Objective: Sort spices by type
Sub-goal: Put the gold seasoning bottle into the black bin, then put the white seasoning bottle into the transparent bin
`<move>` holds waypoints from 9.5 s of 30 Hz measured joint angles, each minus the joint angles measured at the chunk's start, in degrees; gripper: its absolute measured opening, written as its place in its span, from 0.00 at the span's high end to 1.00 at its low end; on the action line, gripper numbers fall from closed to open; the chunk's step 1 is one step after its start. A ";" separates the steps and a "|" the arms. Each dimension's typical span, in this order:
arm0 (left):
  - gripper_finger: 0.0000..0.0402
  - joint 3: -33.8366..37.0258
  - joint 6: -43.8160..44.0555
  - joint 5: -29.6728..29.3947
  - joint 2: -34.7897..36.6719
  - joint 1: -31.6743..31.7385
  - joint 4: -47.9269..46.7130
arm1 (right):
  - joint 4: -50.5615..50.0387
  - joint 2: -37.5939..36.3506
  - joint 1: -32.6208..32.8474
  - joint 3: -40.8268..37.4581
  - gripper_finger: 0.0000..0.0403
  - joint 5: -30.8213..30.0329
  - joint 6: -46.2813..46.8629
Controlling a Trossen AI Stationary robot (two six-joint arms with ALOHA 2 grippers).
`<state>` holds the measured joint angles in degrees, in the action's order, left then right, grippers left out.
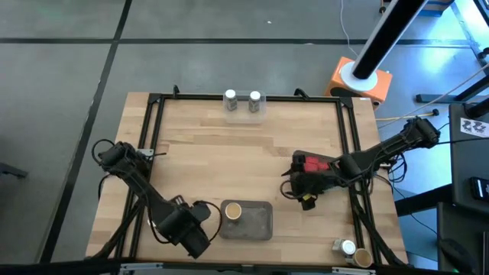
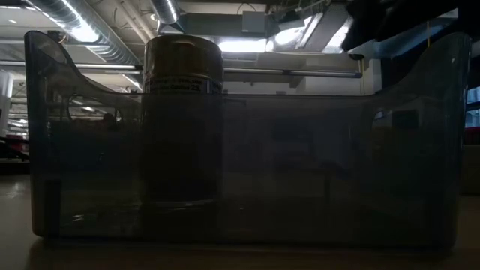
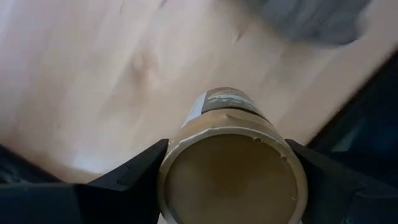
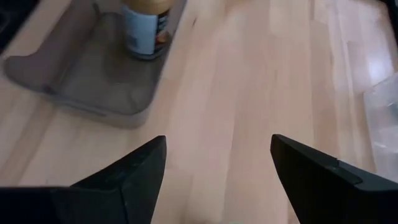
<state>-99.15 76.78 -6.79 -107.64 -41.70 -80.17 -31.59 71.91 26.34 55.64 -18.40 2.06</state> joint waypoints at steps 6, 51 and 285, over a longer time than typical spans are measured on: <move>0.36 -9.85 -6.81 -4.16 0.37 2.96 -2.64 | -4.46 -1.39 5.40 0.00 0.28 -5.67 5.49; 0.36 -15.64 -33.34 -7.22 -10.16 8.38 11.97 | -9.30 -1.32 16.06 -0.02 0.28 -16.78 19.35; 0.53 13.22 -60.21 -10.96 20.09 60.48 23.40 | -12.97 -1.26 12.44 -0.02 0.28 -37.12 6.61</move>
<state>-85.93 16.58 -17.74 -87.55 18.77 -56.78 -44.56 70.65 38.77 55.61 -55.53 8.67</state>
